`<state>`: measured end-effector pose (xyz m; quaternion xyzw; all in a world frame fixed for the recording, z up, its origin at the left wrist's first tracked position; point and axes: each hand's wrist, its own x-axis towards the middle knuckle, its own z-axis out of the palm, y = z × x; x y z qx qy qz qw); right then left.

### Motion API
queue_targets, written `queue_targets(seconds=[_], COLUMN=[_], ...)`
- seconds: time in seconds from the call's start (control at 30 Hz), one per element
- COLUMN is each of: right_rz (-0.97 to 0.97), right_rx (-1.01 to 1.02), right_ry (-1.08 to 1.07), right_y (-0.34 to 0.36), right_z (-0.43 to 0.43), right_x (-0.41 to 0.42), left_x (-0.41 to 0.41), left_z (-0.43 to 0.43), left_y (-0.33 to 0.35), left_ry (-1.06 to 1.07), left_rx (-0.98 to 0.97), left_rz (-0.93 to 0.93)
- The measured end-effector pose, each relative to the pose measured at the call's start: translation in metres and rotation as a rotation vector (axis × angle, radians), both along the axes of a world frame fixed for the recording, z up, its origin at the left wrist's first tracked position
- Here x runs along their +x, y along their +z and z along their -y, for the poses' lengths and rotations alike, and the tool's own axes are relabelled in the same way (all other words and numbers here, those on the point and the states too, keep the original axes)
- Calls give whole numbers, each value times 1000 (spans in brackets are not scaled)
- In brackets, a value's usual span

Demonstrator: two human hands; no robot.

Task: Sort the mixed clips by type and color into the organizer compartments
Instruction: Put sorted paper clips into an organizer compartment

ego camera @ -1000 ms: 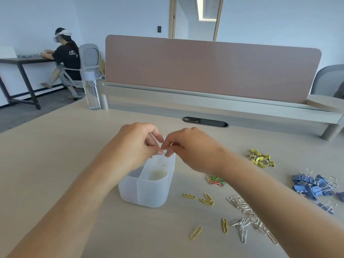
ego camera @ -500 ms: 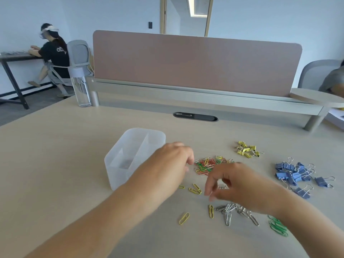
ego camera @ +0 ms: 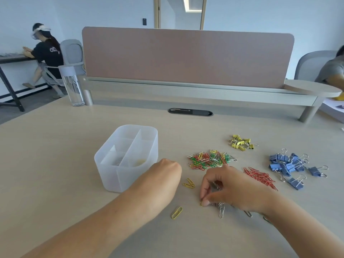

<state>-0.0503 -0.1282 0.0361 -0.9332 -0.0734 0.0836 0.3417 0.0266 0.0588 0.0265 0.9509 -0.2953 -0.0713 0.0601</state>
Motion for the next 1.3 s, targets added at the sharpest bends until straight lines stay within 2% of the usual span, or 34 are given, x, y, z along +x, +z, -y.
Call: queue_targets(seconds=[0.17,0.37,0.57,0.8,1.2,1.3], right_rz=[92,262,281,278,239,248], right_rx=[23,-100,-65,-21,29,-28], right_ry=[-115,-213,-252,-225,-185,-159], right_y=[-12,-26,-31,-31,-28,-26], right_z=[-7,-16,-16,-17,-15,-12], right_x=[4,11,15,18,20,20], left_x=[-5,-8,-7,-15,-7,-8], left_z=[-5,-8,-16,-17,-15,-15], left_y=[7,7,12,19,12,11], left_ry=[-14,-43,-24,-61,-94,-105], left_rx=[-159,-311,-272,-116,-171,-158], left_rz=[-135,-260,-312,-346,-346,-343])
